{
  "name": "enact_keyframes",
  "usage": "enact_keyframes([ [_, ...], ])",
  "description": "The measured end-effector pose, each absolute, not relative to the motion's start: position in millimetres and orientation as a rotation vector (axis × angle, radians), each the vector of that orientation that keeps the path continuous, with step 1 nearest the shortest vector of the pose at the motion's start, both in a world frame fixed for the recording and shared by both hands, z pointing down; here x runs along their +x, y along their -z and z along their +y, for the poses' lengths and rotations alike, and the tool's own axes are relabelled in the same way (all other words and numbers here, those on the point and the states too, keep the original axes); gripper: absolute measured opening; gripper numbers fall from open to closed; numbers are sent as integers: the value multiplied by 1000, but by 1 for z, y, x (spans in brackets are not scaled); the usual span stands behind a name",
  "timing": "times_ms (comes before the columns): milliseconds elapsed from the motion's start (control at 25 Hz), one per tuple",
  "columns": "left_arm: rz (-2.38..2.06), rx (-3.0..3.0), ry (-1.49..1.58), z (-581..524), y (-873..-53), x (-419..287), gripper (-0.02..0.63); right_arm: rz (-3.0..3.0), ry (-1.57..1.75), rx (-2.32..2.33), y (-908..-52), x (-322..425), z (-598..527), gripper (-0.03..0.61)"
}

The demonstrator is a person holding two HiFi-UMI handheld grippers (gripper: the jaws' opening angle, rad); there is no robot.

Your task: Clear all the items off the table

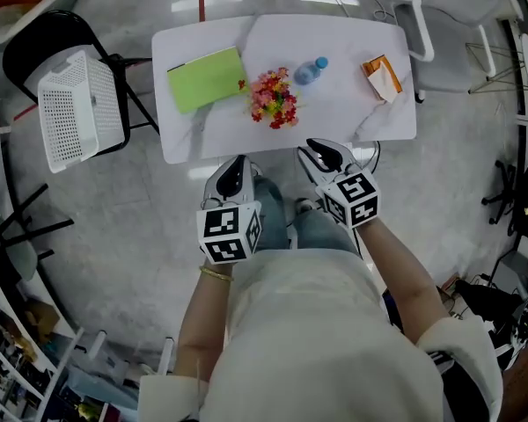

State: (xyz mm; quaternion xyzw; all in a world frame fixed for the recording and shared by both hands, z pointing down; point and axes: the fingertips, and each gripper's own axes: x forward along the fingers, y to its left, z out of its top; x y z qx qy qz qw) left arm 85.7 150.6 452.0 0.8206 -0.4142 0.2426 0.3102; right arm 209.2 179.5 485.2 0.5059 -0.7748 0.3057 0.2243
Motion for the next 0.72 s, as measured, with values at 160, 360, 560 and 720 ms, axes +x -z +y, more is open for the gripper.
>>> enact_keyframes([
  [160, -1048, 2183, -648, 141, -461, 82, 9, -2094, -854, 1406, -500, 208, 174, 127],
  [360, -1032, 2199, -657, 129, -471, 76, 9, -2042, -861, 1437, -516, 210, 171, 178],
  [560, -1035, 2194, -685, 123, -487, 73, 9, -2000, -862, 1424, -543, 216, 169, 224],
  [720, -1031, 2196, -703, 120, -498, 78, 9, -1987, -845, 1394, -566, 226, 165, 282],
])
